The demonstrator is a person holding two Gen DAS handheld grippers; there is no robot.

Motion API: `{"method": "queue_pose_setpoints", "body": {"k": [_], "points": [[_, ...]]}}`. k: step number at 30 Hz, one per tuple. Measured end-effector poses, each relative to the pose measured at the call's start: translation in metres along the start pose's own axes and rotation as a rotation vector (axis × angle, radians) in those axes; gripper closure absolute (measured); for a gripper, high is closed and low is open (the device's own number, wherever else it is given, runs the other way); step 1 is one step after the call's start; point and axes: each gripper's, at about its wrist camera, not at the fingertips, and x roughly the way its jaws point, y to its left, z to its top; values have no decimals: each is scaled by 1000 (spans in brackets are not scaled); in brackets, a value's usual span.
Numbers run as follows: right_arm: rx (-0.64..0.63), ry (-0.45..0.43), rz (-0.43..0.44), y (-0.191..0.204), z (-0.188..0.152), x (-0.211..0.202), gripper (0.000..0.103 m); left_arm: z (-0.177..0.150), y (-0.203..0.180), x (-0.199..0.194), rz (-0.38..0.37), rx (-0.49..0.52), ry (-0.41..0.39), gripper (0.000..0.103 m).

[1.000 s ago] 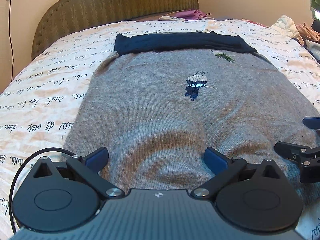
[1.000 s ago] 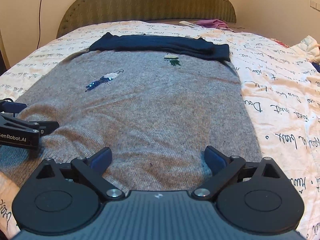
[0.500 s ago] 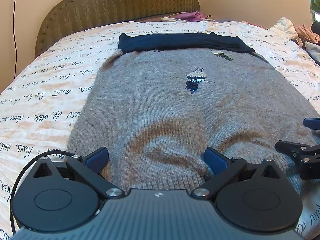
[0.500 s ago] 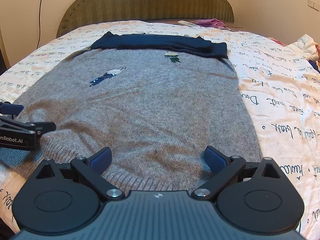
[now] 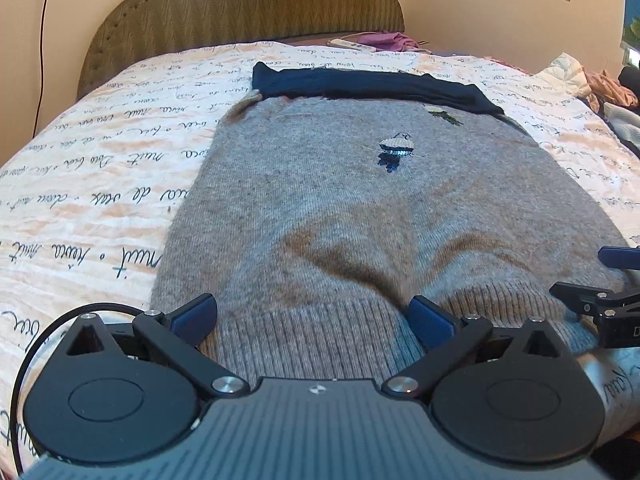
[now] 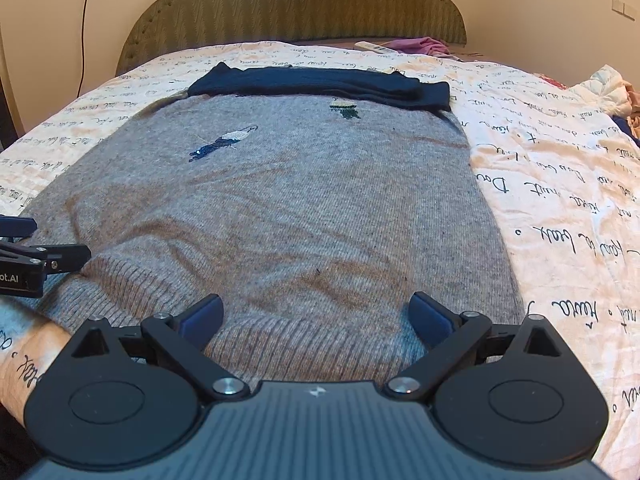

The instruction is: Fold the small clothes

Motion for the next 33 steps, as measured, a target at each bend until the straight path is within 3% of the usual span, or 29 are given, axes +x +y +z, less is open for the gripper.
{"method": "queue_pose_setpoints", "body": {"k": [6, 9, 12, 14, 17, 20, 21, 23, 25, 27, 30, 33], "points": [[7, -32, 115, -27, -8, -36, 3, -1, 29, -30, -40, -54, -59, 0], [183, -48, 222, -72, -8, -54, 3, -1, 59, -32, -104, -187, -58, 0], [431, -20, 307, -125, -14, -56, 3, -7, 87, -17, -209, -377, 8, 1], [581, -4, 362, -156, -23, -52, 3, -12, 97, -16, -261, -450, -14, 1], [725, 47, 442, -180, -38, -36, 4, -11, 105, -11, -435, -528, 22, 1], [726, 60, 488, -180, -40, -32, 8, -14, 108, 5, -710, -622, 117, 1], [711, 73, 498, -177, -39, -31, 10, -16, 109, 8, -750, -649, 129, 1], [681, 110, 543, -169, -36, -26, 18, -16, 108, 9, -760, -662, 133, 1], [655, 154, 573, -160, -35, -21, 38, -16, 111, 12, -780, -689, 146, 2], [636, 169, 574, -155, -36, -18, 46, -15, 119, 16, -810, -729, 155, 2], [653, 168, 581, -156, -38, -14, 53, -13, 133, 17, -791, -752, 158, 4], [685, 161, 601, -163, -44, -18, 53, -10, 138, 17, -776, -747, 160, 5]]}}
